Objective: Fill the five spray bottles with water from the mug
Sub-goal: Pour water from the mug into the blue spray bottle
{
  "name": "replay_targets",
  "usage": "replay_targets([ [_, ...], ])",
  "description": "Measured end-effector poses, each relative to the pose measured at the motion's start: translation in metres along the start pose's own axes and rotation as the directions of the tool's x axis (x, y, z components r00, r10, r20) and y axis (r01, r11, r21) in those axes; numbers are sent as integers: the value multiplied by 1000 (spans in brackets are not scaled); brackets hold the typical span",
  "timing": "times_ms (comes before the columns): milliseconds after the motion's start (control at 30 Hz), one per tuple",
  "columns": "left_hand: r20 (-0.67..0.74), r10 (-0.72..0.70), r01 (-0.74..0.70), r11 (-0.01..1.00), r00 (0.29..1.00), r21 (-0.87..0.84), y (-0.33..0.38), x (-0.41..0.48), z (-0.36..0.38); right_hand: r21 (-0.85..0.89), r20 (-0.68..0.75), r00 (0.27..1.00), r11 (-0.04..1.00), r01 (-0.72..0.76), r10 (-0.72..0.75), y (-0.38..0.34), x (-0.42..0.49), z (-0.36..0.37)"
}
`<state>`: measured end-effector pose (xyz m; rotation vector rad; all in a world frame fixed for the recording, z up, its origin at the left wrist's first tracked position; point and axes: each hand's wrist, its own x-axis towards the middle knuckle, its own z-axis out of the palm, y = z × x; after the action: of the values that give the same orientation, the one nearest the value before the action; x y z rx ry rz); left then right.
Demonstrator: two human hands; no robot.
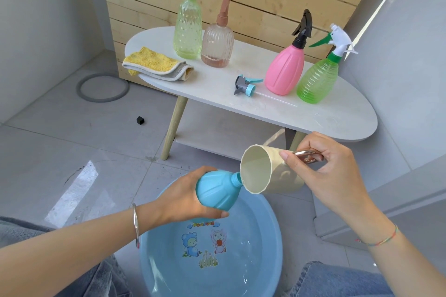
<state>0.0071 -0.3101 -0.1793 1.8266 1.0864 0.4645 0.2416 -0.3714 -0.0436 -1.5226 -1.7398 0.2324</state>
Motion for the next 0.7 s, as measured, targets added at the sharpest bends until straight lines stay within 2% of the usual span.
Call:
replay_targets([
  [700, 28, -3, 3, 1000, 1000, -2, -4, -1, 4, -67, 12, 998, 996, 67, -66, 3, -1, 2],
])
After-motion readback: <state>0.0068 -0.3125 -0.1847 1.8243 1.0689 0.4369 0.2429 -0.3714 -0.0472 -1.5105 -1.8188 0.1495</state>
